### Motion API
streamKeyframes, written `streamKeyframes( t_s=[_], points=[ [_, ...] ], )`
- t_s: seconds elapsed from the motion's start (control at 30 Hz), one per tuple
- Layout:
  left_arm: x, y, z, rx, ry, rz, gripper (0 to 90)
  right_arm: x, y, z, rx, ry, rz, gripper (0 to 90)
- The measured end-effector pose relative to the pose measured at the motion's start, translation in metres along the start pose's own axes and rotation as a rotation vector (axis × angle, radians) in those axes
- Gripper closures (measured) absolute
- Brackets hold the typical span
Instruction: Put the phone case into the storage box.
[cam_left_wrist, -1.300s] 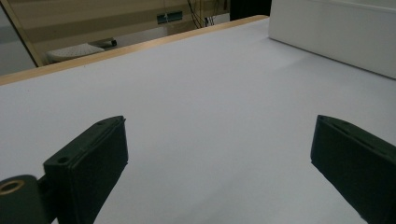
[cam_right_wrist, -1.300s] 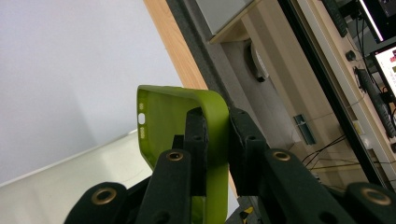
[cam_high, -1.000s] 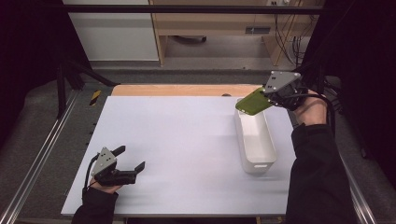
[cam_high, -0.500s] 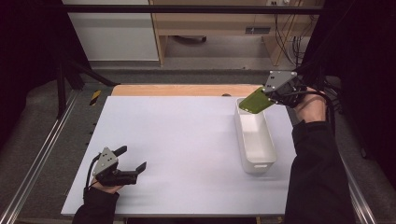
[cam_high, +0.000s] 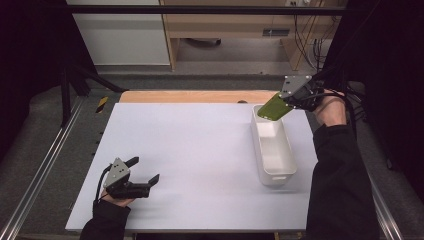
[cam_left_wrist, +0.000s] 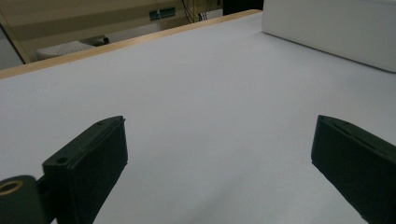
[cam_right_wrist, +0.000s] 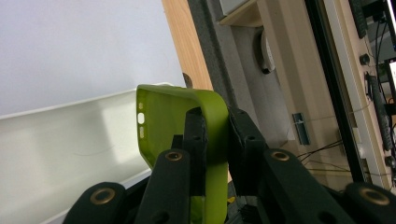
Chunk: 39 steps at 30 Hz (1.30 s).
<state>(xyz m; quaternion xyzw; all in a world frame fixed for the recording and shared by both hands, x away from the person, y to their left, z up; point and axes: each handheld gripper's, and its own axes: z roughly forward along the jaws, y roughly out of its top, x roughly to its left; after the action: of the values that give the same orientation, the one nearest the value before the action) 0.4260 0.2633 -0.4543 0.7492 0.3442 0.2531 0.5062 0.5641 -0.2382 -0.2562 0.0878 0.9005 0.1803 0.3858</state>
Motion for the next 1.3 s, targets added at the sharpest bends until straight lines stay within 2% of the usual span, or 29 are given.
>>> streamKeyframes(
  t_s=[0.57,0.87,1.3],
  points=[
    [0.002,-0.001,0.003,0.01,-0.001,-0.007,3.2,-0.012,-0.006,0.031,0.016,0.057,-0.071,78.7],
    [0.002,-0.002,0.004,0.014,-0.001,-0.006,3.2,-0.013,-0.006,0.041,0.01,0.067,-0.116,78.7],
    [0.002,-0.003,0.006,0.023,-0.004,-0.005,3.2,-0.011,-0.003,0.061,0.059,0.109,-0.188,78.7]
  ],
)
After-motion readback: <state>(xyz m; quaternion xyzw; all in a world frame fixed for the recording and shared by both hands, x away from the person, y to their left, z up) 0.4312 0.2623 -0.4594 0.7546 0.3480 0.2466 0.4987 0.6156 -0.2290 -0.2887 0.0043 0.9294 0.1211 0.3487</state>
